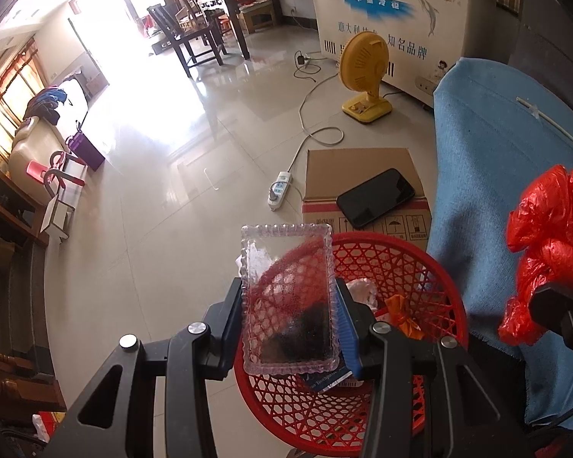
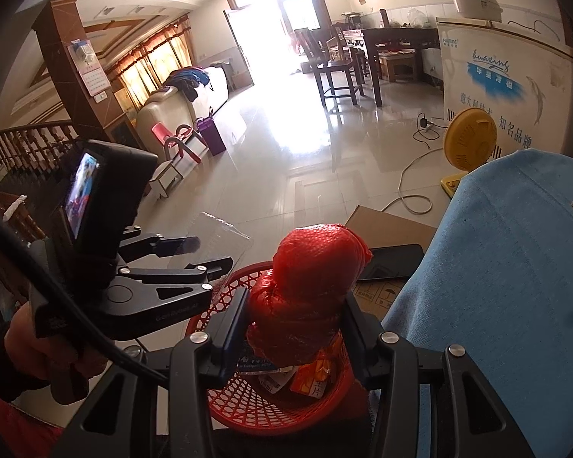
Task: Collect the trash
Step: 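Lower both tools into the red basket and open them to drop tray and red bag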
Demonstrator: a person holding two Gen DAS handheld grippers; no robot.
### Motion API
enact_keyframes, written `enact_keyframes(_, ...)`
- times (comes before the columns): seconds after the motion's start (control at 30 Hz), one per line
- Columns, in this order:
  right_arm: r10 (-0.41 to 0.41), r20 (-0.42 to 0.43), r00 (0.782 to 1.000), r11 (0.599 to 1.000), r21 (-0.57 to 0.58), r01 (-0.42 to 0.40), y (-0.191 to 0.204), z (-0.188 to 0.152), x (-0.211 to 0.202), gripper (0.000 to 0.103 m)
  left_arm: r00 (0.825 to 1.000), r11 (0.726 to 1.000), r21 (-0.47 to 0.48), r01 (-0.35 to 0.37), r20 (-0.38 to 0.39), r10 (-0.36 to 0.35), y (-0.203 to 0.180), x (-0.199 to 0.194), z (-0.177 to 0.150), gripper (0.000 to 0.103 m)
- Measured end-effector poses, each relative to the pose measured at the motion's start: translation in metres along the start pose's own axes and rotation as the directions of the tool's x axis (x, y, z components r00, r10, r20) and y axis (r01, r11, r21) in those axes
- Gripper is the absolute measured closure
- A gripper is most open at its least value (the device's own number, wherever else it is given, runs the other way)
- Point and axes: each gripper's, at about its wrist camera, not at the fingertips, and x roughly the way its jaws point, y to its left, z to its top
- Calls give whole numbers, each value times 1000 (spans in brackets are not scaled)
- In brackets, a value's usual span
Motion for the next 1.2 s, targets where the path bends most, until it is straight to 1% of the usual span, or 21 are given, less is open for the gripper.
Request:
enact_keyframes(0.33,4,-43,999,1000,-12,-5,1,-4,10,53,999,1000,0,6,-45,-6,0,11,-5,57)
enact_keyframes(0.77,6,-70,997,999,-31,-8,4,-4,14,53,996,1000,-5,11,-91,-11,2,22,-8,56)
enact_keyframes(0.9,6,-92,996,999,-48,-10,6,-4,16,52,995,1000,-8,8,-98,-9,3,25,-7,55)
enact_keyframes(1.03,8,-100,995,998,-60,-14,8,-4,16,48,995,1000,-6,7,-100,-8,3,26,-6,55)
enact_keyframes(1.2,5,-102,995,998,-60,-11,6,-5,16,48,992,1000,-14,22,-120,-24,3,30,-6,55)
